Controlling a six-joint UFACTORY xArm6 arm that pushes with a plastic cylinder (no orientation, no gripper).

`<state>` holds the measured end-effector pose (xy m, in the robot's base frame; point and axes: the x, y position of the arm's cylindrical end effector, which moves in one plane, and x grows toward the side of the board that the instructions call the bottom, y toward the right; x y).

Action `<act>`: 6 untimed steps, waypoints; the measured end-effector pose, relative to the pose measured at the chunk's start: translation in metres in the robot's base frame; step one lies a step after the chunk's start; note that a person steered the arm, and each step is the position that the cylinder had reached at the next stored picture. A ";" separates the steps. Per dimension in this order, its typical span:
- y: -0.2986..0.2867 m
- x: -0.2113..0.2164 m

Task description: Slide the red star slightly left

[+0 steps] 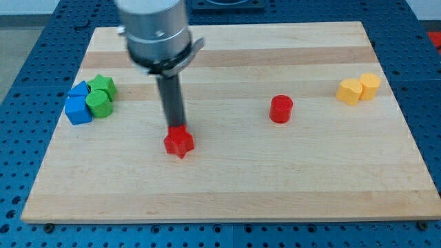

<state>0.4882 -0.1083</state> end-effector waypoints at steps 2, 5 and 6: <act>-0.037 0.017; 0.060 -0.003; 0.055 0.016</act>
